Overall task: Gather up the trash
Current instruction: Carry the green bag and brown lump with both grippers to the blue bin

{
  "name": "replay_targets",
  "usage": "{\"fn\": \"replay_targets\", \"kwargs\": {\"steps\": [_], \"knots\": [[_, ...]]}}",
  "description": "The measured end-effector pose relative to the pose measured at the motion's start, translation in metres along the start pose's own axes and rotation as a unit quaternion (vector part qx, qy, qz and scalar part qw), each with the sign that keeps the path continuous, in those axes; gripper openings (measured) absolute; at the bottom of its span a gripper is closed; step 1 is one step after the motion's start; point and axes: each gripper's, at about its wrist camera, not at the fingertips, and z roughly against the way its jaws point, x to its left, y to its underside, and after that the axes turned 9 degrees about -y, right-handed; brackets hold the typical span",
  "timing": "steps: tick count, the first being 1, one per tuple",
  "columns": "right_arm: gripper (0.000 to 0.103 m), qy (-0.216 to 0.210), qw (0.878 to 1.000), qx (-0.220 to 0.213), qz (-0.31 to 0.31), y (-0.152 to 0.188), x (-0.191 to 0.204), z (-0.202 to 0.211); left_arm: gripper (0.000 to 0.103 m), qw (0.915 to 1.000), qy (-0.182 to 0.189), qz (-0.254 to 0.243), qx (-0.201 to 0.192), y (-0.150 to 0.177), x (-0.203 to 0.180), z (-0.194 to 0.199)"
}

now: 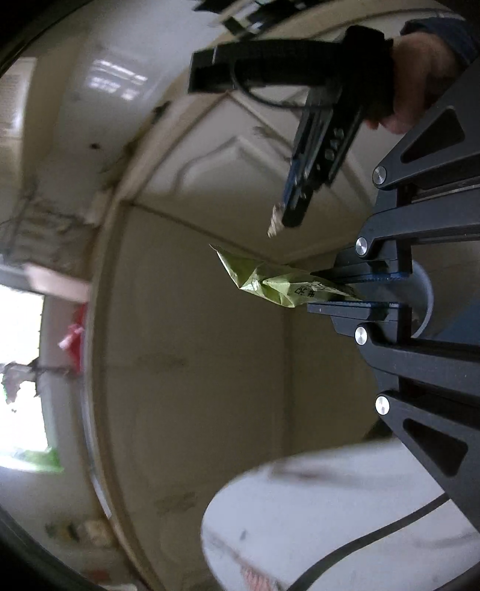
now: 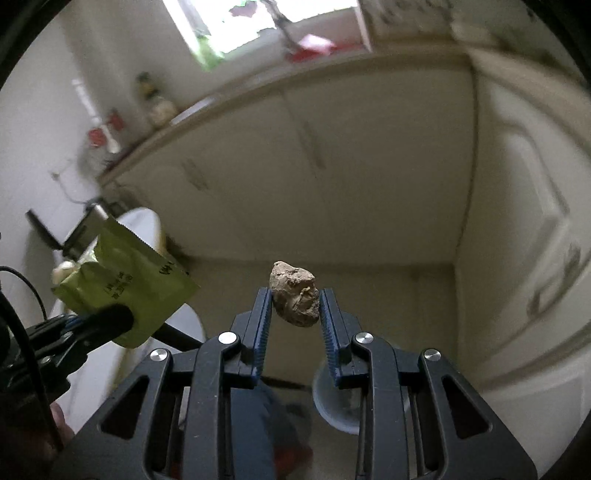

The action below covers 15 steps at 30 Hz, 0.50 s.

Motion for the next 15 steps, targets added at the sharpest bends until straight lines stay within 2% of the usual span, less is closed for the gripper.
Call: {"fn": "replay_targets", "kwargs": {"steps": [5, 10, 15], "knots": [[0.025, 0.009, 0.997, 0.047, -0.059, 0.024, -0.050, -0.045, 0.005, 0.9972, 0.008, -0.013, 0.073, 0.000, -0.006, -0.070], [0.025, 0.014, 0.988, 0.103, -0.111, 0.051, -0.094, -0.095, 0.005, 0.9885, 0.012, -0.002, 0.151, 0.004, 0.000, -0.142], [0.026, 0.019, 0.980, 0.134, -0.148, 0.070, -0.125, -0.121, 0.008, 0.9807, 0.019, 0.007, 0.194, -0.003, 0.005, -0.187]]}}
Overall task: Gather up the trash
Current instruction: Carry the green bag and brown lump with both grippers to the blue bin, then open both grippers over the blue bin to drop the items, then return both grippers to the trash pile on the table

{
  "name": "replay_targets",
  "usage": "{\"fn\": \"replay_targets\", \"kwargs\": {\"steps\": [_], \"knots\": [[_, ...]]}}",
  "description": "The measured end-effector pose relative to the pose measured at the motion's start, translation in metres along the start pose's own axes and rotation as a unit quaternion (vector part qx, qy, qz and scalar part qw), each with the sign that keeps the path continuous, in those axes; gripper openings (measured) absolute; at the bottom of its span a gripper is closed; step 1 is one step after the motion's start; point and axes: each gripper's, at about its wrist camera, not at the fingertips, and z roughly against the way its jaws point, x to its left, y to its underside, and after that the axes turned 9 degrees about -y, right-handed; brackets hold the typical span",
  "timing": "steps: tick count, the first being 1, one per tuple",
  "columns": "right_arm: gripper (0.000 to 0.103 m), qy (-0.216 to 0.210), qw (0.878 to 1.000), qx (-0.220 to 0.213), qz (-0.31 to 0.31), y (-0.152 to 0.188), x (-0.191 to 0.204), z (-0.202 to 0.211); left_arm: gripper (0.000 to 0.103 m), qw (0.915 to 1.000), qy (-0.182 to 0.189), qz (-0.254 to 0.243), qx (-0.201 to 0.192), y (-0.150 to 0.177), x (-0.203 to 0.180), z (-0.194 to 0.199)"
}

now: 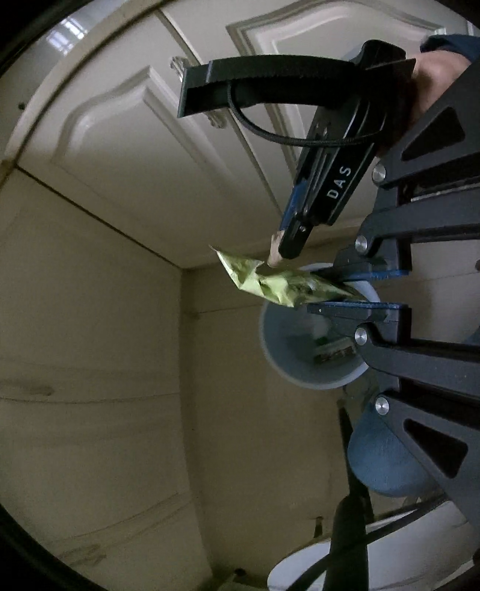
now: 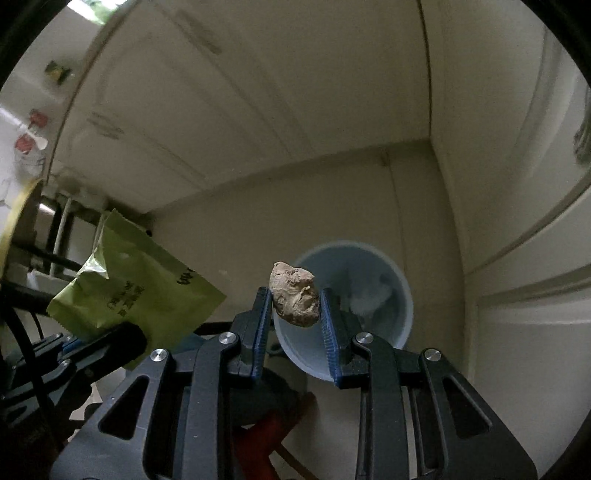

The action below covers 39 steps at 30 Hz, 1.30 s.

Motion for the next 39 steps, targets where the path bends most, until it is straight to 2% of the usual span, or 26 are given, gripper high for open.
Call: {"fn": "replay_targets", "kwargs": {"steps": [3, 5, 7, 8, 12, 14, 20, 25, 30, 32, 34, 35, 39], "knots": [[0.027, 0.002, 1.000, 0.006, -0.015, 0.001, -0.013, -0.008, 0.019, 0.9999, -0.011, -0.001, 0.012, -0.006, 0.000, -0.011], [0.033, 0.000, 1.000, 0.008, -0.021, -0.001, -0.018, -0.012, 0.036, 0.9999, -0.014, 0.000, 0.010, -0.012, -0.008, -0.017], [0.049, 0.003, 1.000, 0.006, -0.025, -0.002, -0.021, -0.011, 0.046, 0.9997, -0.022, 0.004, 0.005, -0.011, -0.007, -0.014], [0.054, 0.004, 1.000, 0.004, -0.027, 0.000, -0.023, -0.009, 0.050, 0.9997, -0.025, 0.005, 0.002, -0.008, -0.010, -0.013], [0.103, 0.009, 0.999, -0.013, -0.037, 0.002, -0.027, 0.001, 0.066, 0.9988, -0.047, 0.004, -0.011, 0.003, -0.019, -0.004], [0.103, 0.019, 0.999, -0.023, -0.044, 0.003, -0.027, 0.006, 0.075, 0.9978, -0.061, 0.000, -0.027, 0.008, -0.021, 0.003], [0.103, 0.043, 0.997, -0.038, -0.050, 0.003, -0.016, 0.022, 0.087, 0.9934, -0.086, -0.010, -0.076, 0.027, -0.030, 0.036], [0.103, 0.049, 0.996, -0.067, -0.039, 0.005, 0.007, 0.049, 0.088, 0.9904, -0.086, -0.021, -0.107, 0.040, -0.036, 0.068], [0.103, 0.055, 0.992, -0.112, -0.023, 0.002, 0.042, 0.088, 0.088, 0.9841, -0.072, -0.027, -0.160, 0.075, -0.020, 0.132], [0.103, 0.053, 0.989, -0.139, -0.008, 0.002, 0.062, 0.110, 0.094, 0.9782, -0.071, -0.029, -0.193, 0.088, -0.019, 0.160], [0.103, 0.046, 0.985, -0.164, 0.010, 0.001, 0.086, 0.131, 0.102, 0.9662, -0.090, -0.025, -0.240, 0.104, -0.012, 0.193], [0.103, 0.043, 0.983, -0.177, 0.021, 0.001, 0.100, 0.141, 0.102, 0.9604, -0.100, -0.021, -0.259, 0.114, -0.006, 0.207], [0.103, 0.021, 0.975, -0.214, 0.065, 0.004, 0.157, 0.169, 0.102, 0.9473, -0.115, 0.022, -0.298, 0.147, 0.024, 0.255]]}}
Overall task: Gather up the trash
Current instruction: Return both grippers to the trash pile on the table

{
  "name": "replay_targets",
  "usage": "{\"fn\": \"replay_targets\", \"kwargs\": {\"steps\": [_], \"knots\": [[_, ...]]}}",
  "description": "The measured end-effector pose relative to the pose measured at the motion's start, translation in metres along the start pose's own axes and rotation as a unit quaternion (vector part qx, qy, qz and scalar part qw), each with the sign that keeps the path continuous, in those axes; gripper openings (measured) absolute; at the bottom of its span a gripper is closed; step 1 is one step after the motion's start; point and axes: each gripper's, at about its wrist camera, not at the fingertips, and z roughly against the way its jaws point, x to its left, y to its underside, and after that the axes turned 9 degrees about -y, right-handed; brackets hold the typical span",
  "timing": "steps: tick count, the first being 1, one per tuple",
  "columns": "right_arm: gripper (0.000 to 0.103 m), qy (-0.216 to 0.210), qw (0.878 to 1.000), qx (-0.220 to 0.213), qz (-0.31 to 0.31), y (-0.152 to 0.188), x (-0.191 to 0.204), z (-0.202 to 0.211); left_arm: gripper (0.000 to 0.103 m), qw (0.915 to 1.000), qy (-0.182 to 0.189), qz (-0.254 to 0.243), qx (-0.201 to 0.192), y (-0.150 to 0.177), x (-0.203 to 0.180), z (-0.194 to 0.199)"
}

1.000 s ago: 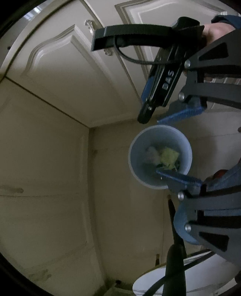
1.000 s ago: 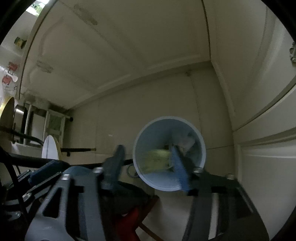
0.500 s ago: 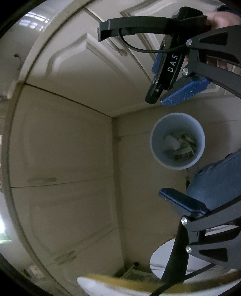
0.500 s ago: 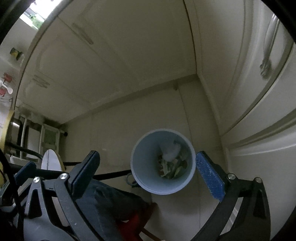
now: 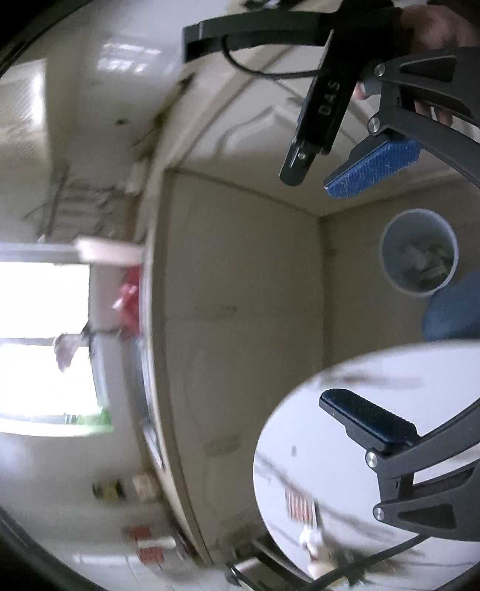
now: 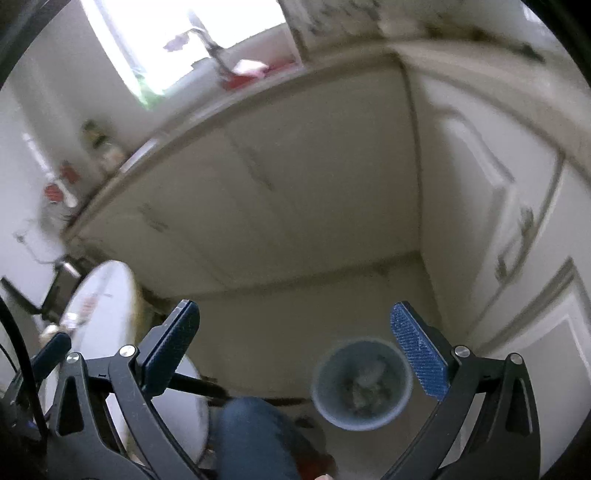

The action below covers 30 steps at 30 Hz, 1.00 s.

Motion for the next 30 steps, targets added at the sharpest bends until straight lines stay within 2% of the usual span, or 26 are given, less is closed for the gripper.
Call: {"fn": "replay_targets", "kwargs": {"steps": [6, 8, 13, 17, 18, 22, 24, 30], "knots": [[0.103, -0.048, 0.995, -0.027, 0.078, -0.002, 0.102, 0.020, 0.102, 0.9955, -0.059, 0.059, -0.045, 0.019, 0.070, 0.069], [0.103, -0.068, 0.991, -0.033, 0.106, 0.001, 0.139, 0.023, 0.102, 0.9912, -0.097, 0.070, -0.056, 0.025, 0.097, 0.090], [0.103, -0.110, 0.978, -0.041, 0.170, 0.016, 0.224, 0.027, 0.102, 0.9793, -0.163, 0.096, -0.072, 0.049, 0.141, 0.140], [0.103, -0.138, 0.965, -0.044, 0.218, 0.030, 0.278, 0.027, 0.102, 0.9676, -0.206, 0.122, -0.080, 0.070, 0.161, 0.176], [0.103, -0.145, 0.962, -0.045, 0.228, 0.033, 0.291, 0.028, 0.102, 0.9655, -0.213, 0.126, -0.082, 0.073, 0.154, 0.186], [0.103, -0.168, 0.949, -0.047, 0.264, 0.050, 0.335, 0.032, 0.102, 0.9531, -0.248, 0.148, -0.092, 0.079, 0.164, 0.216], [0.103, -0.168, 0.942, -0.048, 0.285, 0.058, 0.355, 0.033, 0.102, 0.9462, -0.267, 0.155, -0.096, 0.074, 0.162, 0.221], [0.103, -0.188, 0.928, -0.049, 0.319, 0.076, 0.398, 0.035, 0.102, 0.9345, -0.296, 0.172, -0.097, 0.078, 0.159, 0.231]]}}
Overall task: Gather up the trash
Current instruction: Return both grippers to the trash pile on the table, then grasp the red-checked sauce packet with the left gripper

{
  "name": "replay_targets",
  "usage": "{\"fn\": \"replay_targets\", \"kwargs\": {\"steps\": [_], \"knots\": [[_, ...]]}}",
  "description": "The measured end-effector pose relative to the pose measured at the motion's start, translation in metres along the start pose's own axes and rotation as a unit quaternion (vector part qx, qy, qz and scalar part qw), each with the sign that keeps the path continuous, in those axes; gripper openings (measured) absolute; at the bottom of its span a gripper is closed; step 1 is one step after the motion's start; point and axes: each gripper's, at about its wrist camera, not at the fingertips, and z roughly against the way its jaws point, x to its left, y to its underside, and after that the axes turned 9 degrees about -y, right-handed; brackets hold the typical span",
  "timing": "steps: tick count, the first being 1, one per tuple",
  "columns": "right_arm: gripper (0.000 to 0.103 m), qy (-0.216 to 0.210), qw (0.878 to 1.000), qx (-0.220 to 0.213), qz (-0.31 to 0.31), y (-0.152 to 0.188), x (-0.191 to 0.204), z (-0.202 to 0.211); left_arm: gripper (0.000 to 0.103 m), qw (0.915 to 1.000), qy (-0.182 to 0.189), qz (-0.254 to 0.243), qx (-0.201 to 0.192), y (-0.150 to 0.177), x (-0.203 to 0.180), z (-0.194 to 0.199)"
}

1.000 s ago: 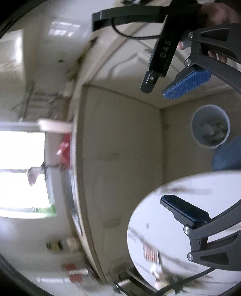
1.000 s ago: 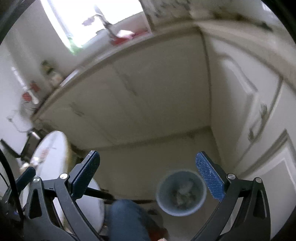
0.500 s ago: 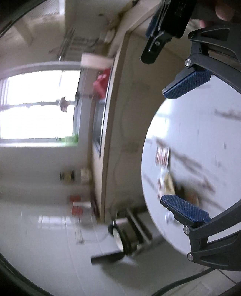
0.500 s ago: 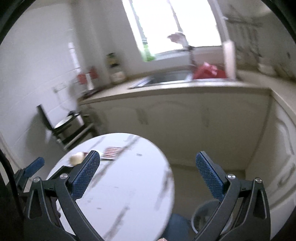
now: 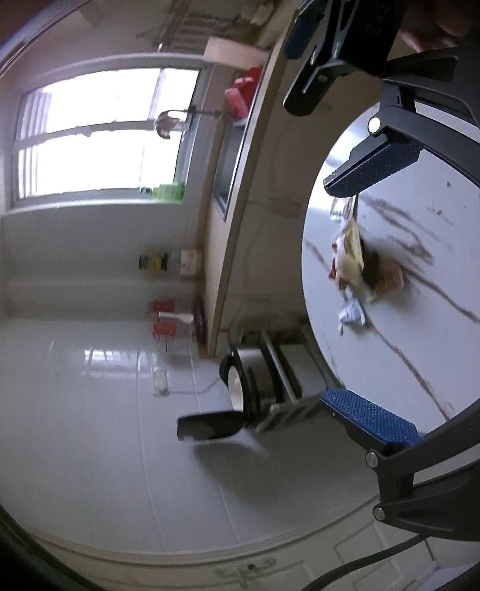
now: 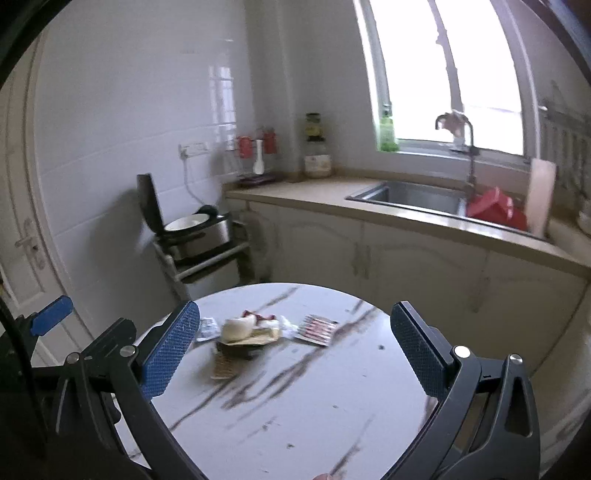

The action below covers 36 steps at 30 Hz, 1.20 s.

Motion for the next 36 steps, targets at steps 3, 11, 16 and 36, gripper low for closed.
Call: {"fn": "replay_targets", "kwargs": {"steps": [3, 11, 16, 36], "knots": [[0.103, -0.011, 1.000, 0.000, 0.004, -0.002, 0.011, -0.006, 0.102, 0.9999, -0.005, 0.011, 0.001, 0.000, 0.006, -0.001], [0.103, -0.013, 1.000, 0.013, -0.001, 0.001, 0.006, -0.024, 0.102, 0.9991, -0.020, 0.022, 0.030, -0.005, 0.013, -0.032], [0.103, 0.003, 0.999, 0.045, -0.013, 0.009, -0.016, -0.054, 0.102, 0.9975, -0.018, 0.018, 0.066, -0.008, 0.006, -0.075], [0.103, 0.027, 0.970, 0.230, -0.068, 0.100, -0.097, -0.197, 0.095, 0.9690, 0.020, -0.023, 0.245, 0.011, -0.049, -0.306]]}}
